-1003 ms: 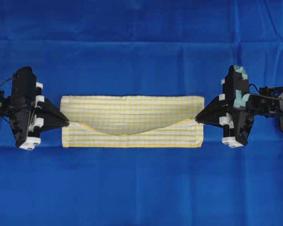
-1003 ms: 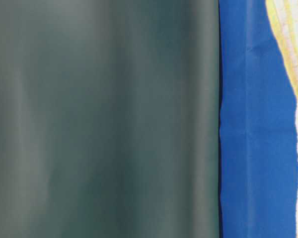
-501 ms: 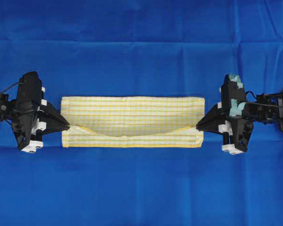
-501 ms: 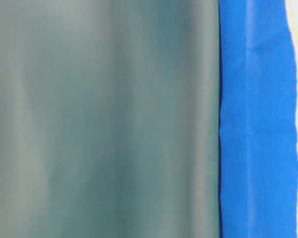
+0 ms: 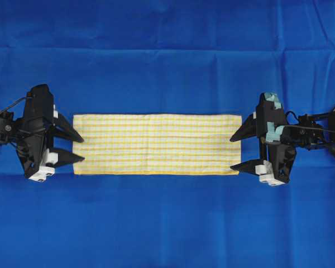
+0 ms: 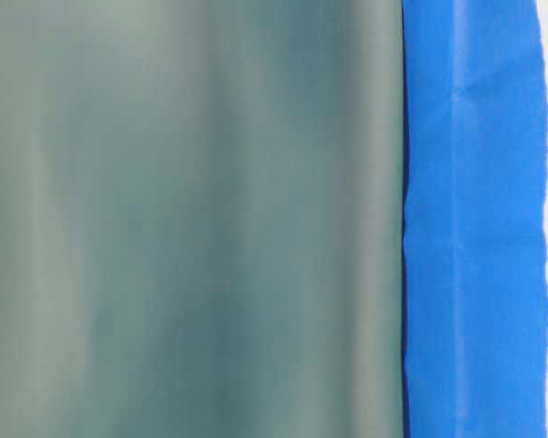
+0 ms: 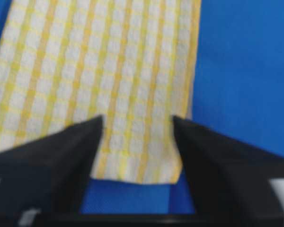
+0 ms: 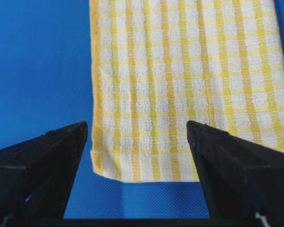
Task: Fold the yellow towel.
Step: 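Release the folded edge and raise both grippers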
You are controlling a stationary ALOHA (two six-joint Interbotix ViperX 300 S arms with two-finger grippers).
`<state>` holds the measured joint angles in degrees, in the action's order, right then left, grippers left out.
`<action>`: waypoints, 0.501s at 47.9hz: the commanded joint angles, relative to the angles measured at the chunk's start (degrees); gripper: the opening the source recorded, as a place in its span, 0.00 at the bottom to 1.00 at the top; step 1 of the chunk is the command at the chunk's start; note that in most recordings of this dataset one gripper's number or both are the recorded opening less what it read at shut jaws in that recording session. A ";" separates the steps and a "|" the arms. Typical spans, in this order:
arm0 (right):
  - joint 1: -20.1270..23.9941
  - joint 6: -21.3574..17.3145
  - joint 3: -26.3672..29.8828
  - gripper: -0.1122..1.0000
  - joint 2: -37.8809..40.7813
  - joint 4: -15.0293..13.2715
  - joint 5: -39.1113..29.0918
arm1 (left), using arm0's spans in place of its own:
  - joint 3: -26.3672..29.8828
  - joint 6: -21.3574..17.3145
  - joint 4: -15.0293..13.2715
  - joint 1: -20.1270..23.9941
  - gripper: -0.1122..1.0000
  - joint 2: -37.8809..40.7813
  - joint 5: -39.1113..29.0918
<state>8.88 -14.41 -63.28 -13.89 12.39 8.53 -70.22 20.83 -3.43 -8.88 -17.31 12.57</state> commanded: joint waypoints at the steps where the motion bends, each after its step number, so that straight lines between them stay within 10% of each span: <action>1: 0.18 0.44 0.79 0.84 -1.05 0.00 0.44 | 0.97 -0.35 -0.09 -0.09 0.68 -0.97 -0.88; 6: -0.70 0.62 0.62 0.79 -2.02 -0.18 0.53 | 1.32 -0.62 0.00 0.53 0.87 -1.85 -1.93; 24: -11.95 2.20 0.62 0.80 -2.55 -1.67 -2.81 | 2.72 -4.83 0.09 10.46 0.76 -2.20 -3.43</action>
<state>-0.62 -12.57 -63.28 -15.73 11.07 6.42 -68.73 17.05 -3.34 -0.35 -19.60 9.40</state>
